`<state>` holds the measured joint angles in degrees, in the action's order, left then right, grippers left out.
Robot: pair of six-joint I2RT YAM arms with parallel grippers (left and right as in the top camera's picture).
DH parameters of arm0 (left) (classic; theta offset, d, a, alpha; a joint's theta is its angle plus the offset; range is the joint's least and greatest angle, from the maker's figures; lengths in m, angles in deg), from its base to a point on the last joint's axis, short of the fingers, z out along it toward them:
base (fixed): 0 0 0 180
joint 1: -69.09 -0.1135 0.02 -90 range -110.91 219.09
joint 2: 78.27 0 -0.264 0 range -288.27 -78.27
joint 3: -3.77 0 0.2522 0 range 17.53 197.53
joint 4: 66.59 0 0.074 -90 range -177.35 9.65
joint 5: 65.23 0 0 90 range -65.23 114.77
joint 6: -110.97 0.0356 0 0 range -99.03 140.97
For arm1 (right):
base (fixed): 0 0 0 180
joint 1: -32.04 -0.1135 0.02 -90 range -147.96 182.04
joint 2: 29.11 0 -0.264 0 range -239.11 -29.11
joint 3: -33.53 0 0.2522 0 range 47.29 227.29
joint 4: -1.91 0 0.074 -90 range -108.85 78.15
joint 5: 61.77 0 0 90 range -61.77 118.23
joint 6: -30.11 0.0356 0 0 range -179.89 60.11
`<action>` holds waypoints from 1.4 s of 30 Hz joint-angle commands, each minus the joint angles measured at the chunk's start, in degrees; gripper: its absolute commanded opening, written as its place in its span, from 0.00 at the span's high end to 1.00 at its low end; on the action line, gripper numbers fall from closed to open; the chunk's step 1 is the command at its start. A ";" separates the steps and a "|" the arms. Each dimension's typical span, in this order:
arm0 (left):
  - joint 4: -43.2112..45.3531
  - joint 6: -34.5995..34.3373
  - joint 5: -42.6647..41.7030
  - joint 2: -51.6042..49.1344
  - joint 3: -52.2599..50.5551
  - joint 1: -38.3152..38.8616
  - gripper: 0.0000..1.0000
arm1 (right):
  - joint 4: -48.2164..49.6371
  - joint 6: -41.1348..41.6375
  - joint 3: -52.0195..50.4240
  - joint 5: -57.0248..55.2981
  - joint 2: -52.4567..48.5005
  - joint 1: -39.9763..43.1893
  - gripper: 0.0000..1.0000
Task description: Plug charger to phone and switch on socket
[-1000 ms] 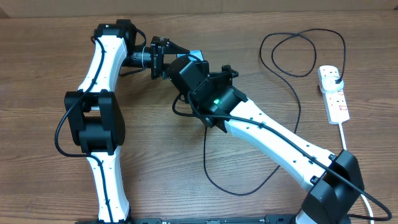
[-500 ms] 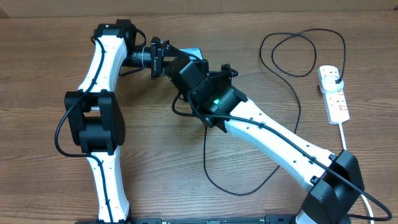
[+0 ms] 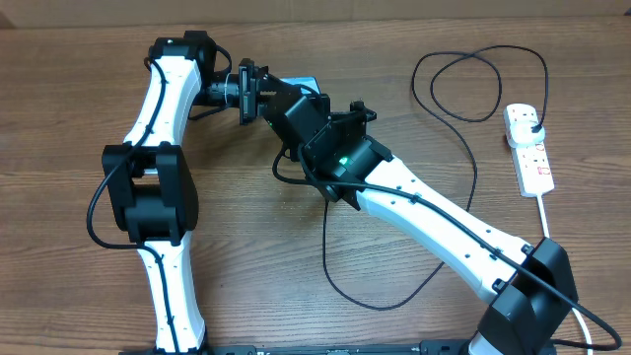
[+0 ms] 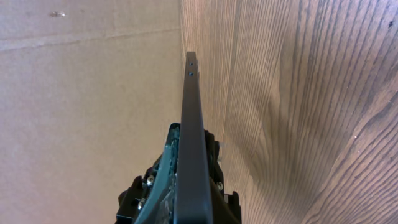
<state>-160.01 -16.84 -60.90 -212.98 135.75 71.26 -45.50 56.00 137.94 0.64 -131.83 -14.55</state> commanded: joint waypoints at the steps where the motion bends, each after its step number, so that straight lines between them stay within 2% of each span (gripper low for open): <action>1: -0.02 -1.27 -1.40 0.48 1.20 0.48 0.86 | 0.85 5.57 1.29 0.28 0.79 -0.33 0.91; 4: -0.02 -1.27 -1.44 0.48 1.20 0.48 0.96 | 0.92 5.09 1.29 0.28 0.79 -0.33 0.80; 6: 0.00 -1.64 -1.42 0.48 1.20 0.48 0.96 | 1.49 3.10 1.29 0.31 0.79 -0.33 0.71; 7: 0.00 -1.66 -1.42 0.48 1.20 0.48 0.96 | 2.34 0.52 1.29 0.28 0.79 -0.33 0.60; 8: 0.00 -1.64 -1.40 0.48 1.20 0.48 0.96 | 2.49 -0.17 1.29 0.26 0.79 -0.33 0.53; 9: 0.00 -1.64 -1.42 0.48 1.20 0.48 0.96 | 2.64 -0.90 1.29 0.20 0.79 -0.31 0.34; 10: 0.00 -1.62 -1.40 0.48 1.20 0.48 0.96 | 2.62 -0.92 1.29 0.20 0.79 -0.31 0.26; 11: 0.02 -1.60 -1.38 0.48 1.20 0.48 0.96 | 2.40 -2.43 1.29 -0.11 0.81 -0.09 0.06; 12: 0.15 -1.60 -1.31 0.48 1.20 0.48 0.96 | 2.40 -5.01 1.29 -0.59 1.05 0.20 0.00; 13: 0.76 -1.60 -1.14 0.48 1.20 0.48 0.96 | 2.32 -7.82 1.29 -0.90 1.33 0.55 0.00; 17: 5.84 -0.66 -0.02 0.48 1.18 0.37 0.96 | 2.01 -27.15 1.29 -0.48 5.35 3.13 0.00; 19: 9.03 0.24 2.82 0.48 1.20 0.37 0.96 | 0.72 -39.50 1.29 -0.17 8.68 4.83 0.00; 20: 10.23 1.40 3.74 0.48 1.20 0.37 0.96 | -0.33 -42.47 1.29 -0.02 9.84 5.44 0.00; 24: 15.65 16.68 6.29 0.48 1.18 -0.07 0.96 | -13.60 -54.75 1.29 7.15 16.63 11.74 0.00; 28: 15.61 26.82 8.33 0.50 1.22 -0.98 0.96 | -27.52 -73.24 1.03 20.90 16.92 20.11 0.00; 29: 15.56 28.09 8.52 0.59 1.22 -1.38 0.96 | -30.34 -75.60 0.68 23.28 16.48 21.40 0.00; 31: 14.67 28.44 11.04 1.18 1.57 -2.58 0.96 | -34.80 -75.28 -1.07 24.35 15.34 22.99 0.00; 33: 11.72 29.11 22.51 3.89 2.69 -4.09 0.96 | -35.45 -75.28 -3.30 24.65 14.05 22.99 0.00; 34: 9.62 29.20 32.02 6.60 3.21 -4.52 0.96 | -35.34 -75.34 -4.81 26.56 13.25 22.86 0.00; 36: 7.89 27.28 44.61 10.69 3.37 -4.85 0.96 | -32.81 -76.11 -7.74 30.08 12.35 22.32 0.01; 37: 7.52 26.34 48.50 11.93 3.37 -4.87 0.96 | -30.86 -77.66 -9.11 31.69 12.02 21.99 0.07; 39: 6.45 25.97 58.58 15.58 3.37 -4.87 0.96 | -25.86 -79.52 -12.87 35.54 10.60 20.68 0.31; 40: 6.14 25.94 60.30 16.44 3.37 -4.87 0.96 | -24.87 -79.52 -13.55 36.81 9.90 20.24 0.35; 42: 5.95 25.97 61.72 17.99 3.37 -4.83 0.96 | -24.52 -79.80 -13.77 39.71 6.08 18.25 0.34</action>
<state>-153.98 9.15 -8.16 -199.82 136.99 66.06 -70.66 -21.81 125.09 34.34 -122.19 5.96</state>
